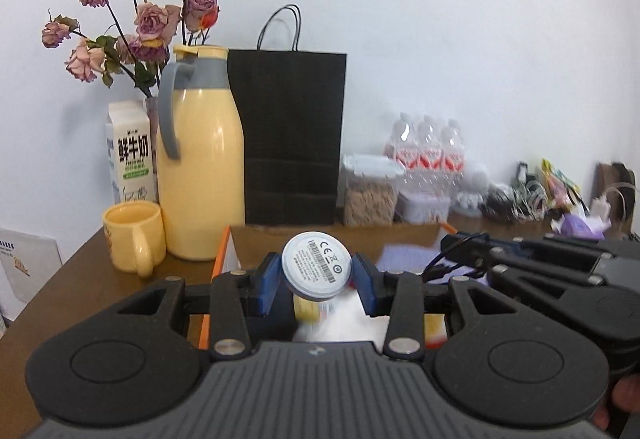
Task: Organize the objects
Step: 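Carry the white round device into the box with the left gripper and release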
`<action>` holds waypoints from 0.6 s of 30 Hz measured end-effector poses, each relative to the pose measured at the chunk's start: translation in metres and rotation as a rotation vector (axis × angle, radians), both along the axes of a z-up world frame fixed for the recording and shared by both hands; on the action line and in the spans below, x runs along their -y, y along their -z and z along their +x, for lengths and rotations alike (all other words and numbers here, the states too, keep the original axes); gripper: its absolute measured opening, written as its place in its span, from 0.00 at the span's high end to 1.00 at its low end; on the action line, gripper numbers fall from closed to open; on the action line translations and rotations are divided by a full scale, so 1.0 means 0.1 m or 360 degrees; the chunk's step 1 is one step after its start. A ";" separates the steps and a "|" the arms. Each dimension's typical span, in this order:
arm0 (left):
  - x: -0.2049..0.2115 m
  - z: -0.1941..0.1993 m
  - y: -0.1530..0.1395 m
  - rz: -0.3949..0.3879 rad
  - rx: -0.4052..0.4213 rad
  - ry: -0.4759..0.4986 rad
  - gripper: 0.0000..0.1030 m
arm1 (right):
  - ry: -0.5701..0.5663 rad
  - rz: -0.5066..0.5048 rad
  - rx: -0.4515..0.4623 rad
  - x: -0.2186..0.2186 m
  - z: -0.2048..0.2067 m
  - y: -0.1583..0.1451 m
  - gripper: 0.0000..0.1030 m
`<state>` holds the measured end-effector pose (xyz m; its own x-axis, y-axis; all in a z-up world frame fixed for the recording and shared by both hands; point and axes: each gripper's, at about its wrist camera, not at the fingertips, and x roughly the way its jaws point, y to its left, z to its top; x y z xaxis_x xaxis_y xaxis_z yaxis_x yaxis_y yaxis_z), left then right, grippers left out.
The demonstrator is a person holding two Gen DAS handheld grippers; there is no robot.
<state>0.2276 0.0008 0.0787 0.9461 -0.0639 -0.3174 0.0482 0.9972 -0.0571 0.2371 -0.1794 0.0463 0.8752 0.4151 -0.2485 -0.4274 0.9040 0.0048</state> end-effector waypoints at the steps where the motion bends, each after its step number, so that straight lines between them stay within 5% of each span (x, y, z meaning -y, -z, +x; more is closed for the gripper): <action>1: 0.00 0.08 -0.02 -0.0009 0.0004 -0.0013 0.61 | 0.0006 0.0004 -0.0004 -0.03 0.08 -0.02 0.97; 12: -0.12 0.90 0.02 -0.0125 -0.0033 -0.0126 0.61 | 0.0122 0.0027 -0.0087 -0.18 0.96 0.06 0.97; 18: -0.10 1.05 0.24 -0.0072 -0.0118 -0.0085 0.61 | 0.0132 -0.0019 -0.0106 -0.16 1.19 0.21 0.97</action>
